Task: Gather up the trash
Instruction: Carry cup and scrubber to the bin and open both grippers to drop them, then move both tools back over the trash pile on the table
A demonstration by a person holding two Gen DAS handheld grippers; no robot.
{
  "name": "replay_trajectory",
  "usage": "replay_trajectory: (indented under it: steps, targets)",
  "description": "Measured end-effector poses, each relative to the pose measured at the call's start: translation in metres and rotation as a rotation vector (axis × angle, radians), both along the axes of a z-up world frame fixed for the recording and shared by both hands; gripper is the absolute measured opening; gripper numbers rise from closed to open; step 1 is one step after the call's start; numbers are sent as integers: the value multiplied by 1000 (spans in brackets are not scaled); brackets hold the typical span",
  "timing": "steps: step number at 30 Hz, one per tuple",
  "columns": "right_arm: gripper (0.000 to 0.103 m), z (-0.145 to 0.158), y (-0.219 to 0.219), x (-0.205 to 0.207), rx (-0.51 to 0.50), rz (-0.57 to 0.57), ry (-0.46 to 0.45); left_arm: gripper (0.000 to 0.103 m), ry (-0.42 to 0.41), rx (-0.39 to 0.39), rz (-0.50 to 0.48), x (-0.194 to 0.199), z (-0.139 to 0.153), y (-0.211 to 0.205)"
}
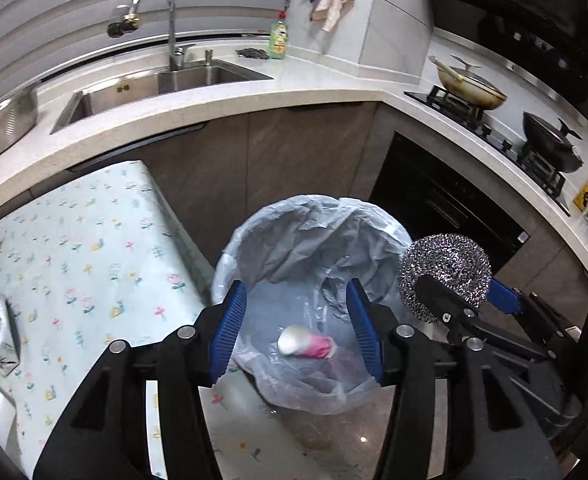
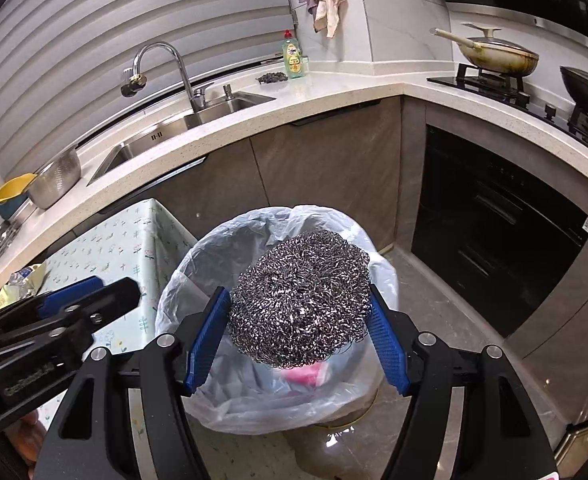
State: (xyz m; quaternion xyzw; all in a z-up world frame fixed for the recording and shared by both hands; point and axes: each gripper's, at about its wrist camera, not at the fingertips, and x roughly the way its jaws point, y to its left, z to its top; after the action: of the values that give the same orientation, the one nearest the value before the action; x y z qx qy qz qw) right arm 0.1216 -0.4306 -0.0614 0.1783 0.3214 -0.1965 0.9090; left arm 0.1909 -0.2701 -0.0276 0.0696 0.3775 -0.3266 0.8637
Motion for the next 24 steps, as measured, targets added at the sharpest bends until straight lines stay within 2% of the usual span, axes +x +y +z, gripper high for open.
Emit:
replay_trajectory:
  steps: [2, 6, 9, 12, 20, 24]
  targets:
    - [68, 0, 2, 7, 4, 12, 0, 53, -17, 10, 29, 0, 1, 7]
    - [73, 0, 9, 23, -17, 27, 4, 69, -33, 19, 95, 2, 1, 25]
    - [76, 6, 16, 29, -27, 39, -1, 76, -45, 27, 150, 4, 2, 37]
    - [84, 15, 25, 26, -38, 36, -24, 79, -49, 22, 194, 3, 5, 52]
    - [84, 36, 59, 16, -76, 90, -41, 80, -63, 3, 273, -8, 16, 88]
    - [84, 45, 79, 9, -77, 114, -47, 85, -83, -2, 313, -17, 24, 107]
